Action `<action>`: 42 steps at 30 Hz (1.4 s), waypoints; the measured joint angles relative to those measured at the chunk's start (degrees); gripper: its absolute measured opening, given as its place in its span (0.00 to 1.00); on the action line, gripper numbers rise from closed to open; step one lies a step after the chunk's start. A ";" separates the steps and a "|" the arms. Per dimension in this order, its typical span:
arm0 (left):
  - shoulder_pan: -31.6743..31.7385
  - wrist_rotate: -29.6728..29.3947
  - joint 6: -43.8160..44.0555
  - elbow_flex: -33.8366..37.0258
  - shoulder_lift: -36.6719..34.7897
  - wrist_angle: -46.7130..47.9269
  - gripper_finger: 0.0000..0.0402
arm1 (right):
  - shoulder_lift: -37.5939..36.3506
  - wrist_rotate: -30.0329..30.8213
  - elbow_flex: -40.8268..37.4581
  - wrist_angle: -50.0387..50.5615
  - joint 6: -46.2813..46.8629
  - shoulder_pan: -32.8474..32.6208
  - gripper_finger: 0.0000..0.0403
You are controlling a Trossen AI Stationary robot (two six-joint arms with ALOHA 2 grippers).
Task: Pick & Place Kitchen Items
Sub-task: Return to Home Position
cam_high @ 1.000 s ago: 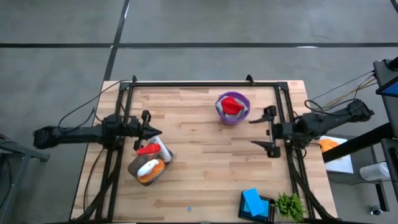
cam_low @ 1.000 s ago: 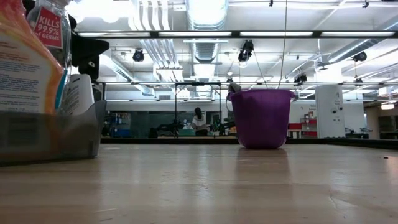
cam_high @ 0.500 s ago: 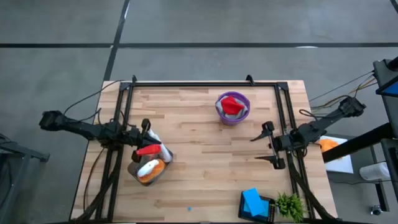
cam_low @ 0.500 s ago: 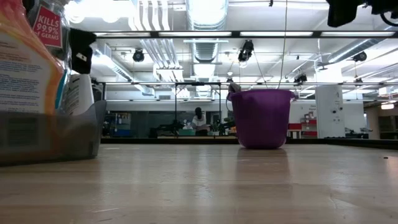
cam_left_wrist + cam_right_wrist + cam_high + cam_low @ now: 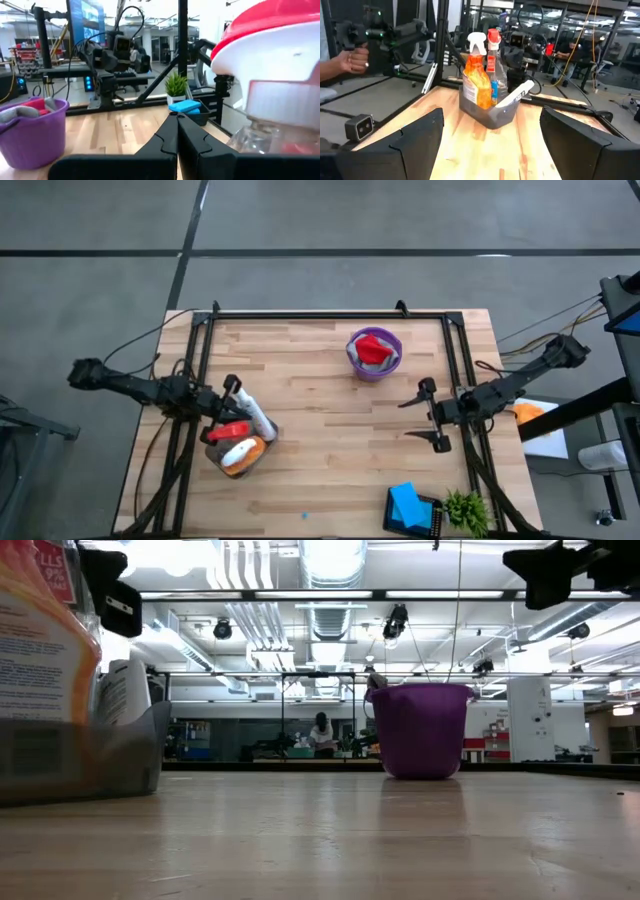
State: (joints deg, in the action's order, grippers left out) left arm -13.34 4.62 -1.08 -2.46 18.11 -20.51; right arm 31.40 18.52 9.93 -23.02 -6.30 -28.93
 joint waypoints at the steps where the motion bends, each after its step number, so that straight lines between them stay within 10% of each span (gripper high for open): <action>1: 0.00 0.02 -0.02 0.20 -0.84 0.41 0.00 | -0.88 0.01 -0.27 0.09 -0.07 0.00 0.80; 29: 0.79 -14.77 2.62 2.31 -18.15 16.54 0.00 | -31.17 4.77 -9.53 17.52 -2.44 0.22 0.80; 42: 1.11 -18.11 3.06 2.31 -18.11 17.60 0.00 | -31.30 6.95 -8.50 22.68 -2.70 0.28 0.80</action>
State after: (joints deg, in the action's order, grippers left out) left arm -12.23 -13.48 1.98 -0.14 0.01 -2.91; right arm 0.10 25.47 1.43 -0.34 -9.00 -28.64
